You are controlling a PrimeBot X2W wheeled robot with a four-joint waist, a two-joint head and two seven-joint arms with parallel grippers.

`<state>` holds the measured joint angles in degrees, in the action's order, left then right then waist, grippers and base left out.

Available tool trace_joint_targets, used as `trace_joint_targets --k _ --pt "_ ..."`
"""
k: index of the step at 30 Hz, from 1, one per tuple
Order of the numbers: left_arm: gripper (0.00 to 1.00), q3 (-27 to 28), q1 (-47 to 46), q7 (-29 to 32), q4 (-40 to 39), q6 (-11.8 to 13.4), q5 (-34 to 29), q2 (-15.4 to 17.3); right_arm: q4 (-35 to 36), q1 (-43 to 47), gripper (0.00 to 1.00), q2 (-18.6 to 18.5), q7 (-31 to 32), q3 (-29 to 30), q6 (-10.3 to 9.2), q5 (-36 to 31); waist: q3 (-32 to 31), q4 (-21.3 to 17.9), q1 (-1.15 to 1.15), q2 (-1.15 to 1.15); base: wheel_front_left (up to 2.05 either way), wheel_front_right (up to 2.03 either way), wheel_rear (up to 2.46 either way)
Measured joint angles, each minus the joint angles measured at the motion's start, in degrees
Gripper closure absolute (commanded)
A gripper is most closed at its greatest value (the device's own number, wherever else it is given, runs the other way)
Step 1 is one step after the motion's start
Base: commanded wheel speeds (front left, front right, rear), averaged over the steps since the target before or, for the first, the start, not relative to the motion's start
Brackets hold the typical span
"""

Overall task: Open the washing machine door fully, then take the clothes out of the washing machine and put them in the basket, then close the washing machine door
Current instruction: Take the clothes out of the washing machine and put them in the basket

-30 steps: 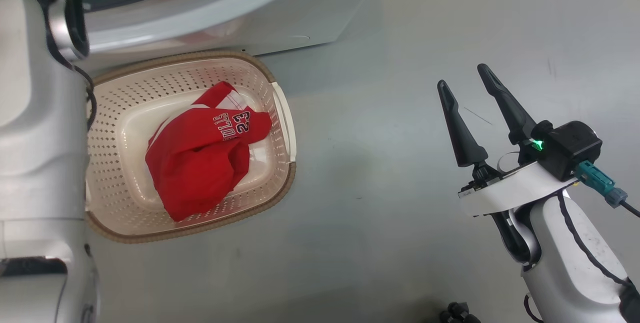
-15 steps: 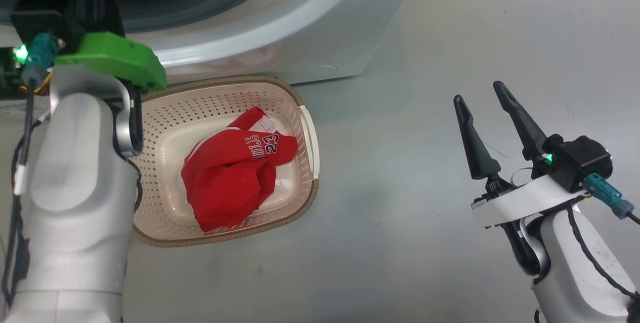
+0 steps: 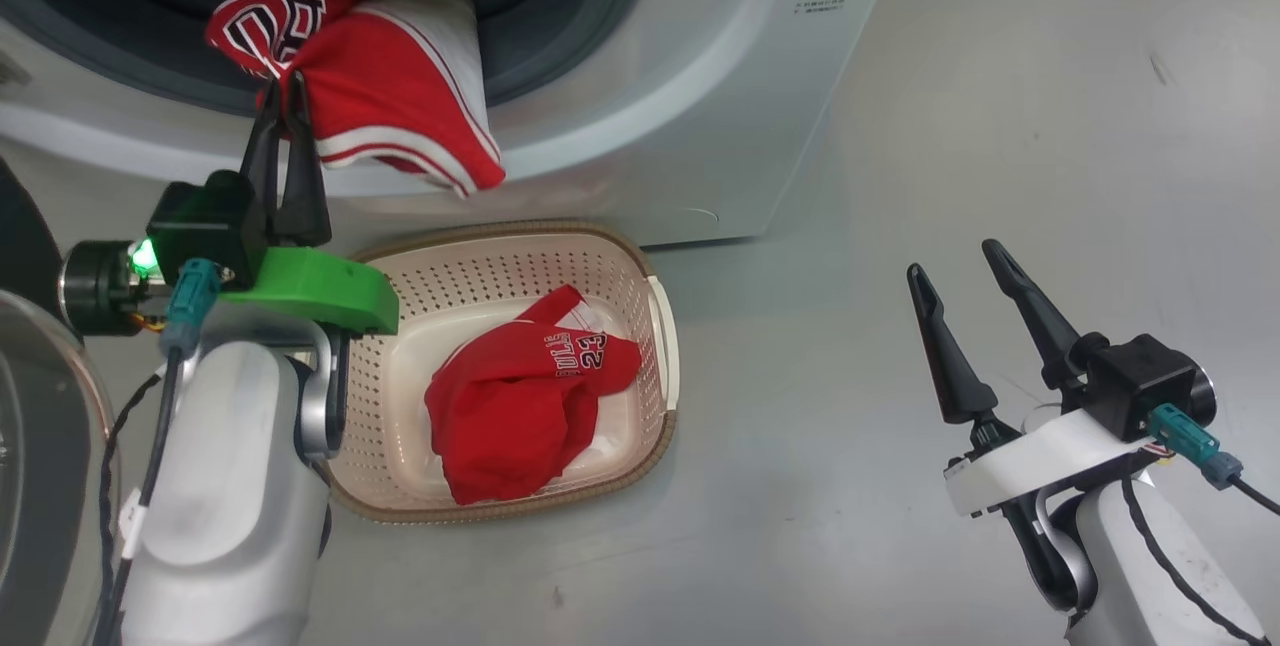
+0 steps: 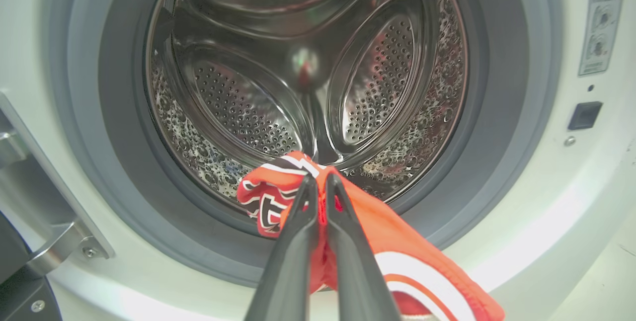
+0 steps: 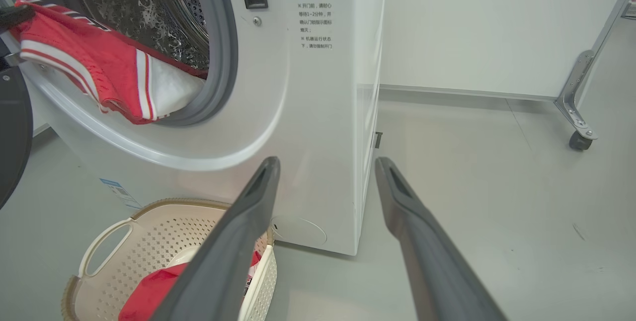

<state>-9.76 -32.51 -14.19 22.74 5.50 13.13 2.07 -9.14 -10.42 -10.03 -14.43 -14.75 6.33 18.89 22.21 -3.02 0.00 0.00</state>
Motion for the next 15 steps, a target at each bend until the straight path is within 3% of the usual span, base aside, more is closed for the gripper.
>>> trace_joint_targets --k 15 --pt "1.0 -1.7 13.9 -0.1 -12.0 0.6 -0.6 0.0 -1.0 4.9 0.0 1.1 0.0 -0.4 -1.55 -0.9 -8.9 2.9 0.0 0.0 0.0 0.0 0.0"
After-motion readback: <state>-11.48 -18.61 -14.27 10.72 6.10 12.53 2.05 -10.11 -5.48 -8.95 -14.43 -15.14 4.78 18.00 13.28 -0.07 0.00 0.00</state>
